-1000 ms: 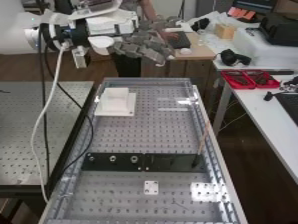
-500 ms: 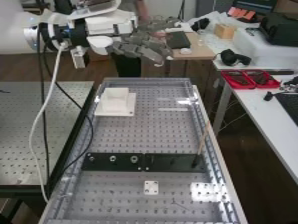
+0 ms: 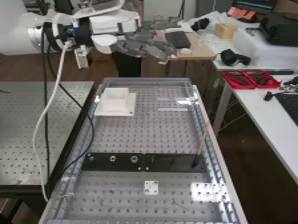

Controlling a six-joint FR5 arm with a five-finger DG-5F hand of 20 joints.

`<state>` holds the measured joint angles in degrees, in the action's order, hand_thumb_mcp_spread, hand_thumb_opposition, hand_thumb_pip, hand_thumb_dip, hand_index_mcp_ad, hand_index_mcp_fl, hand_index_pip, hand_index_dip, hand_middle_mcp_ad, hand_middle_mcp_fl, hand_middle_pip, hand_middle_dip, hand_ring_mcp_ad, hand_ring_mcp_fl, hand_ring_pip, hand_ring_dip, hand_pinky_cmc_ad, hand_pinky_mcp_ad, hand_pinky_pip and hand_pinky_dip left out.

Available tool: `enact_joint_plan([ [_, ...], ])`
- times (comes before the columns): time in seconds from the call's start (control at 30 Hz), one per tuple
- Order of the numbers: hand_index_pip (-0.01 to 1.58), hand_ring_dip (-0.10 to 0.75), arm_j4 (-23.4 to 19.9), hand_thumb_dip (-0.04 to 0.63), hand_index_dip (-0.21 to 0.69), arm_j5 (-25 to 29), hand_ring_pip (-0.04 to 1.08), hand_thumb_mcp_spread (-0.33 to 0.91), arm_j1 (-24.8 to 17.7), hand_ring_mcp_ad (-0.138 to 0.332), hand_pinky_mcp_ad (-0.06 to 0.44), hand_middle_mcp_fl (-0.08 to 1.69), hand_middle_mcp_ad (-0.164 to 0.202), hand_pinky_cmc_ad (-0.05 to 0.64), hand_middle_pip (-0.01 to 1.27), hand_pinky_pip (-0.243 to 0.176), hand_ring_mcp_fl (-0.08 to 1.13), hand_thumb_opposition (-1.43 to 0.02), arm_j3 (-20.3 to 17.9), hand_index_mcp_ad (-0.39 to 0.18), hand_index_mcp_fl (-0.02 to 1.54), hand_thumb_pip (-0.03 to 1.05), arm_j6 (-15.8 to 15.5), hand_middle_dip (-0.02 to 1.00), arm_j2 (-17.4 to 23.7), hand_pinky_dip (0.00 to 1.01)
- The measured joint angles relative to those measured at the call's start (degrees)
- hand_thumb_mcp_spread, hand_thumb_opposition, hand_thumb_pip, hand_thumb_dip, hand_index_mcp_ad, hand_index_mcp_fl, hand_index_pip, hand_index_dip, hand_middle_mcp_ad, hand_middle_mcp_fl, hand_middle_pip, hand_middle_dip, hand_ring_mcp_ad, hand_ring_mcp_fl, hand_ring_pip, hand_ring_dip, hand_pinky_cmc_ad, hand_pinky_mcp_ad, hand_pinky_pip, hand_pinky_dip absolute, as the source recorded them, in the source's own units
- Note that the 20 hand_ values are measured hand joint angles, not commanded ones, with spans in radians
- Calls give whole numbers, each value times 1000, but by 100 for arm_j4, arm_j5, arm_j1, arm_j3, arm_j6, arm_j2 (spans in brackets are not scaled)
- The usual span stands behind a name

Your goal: Grab the paper clip and place it in the clear container

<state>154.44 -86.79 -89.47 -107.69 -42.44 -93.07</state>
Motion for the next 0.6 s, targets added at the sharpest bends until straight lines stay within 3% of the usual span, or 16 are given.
enact_joint_plan([
  [0.6,101,408,15,286,-199,-39,201,380,-1,63,297,503,35,384,339,-75,194,-759,-37,-176,23,620,-74,632,101,443],
])
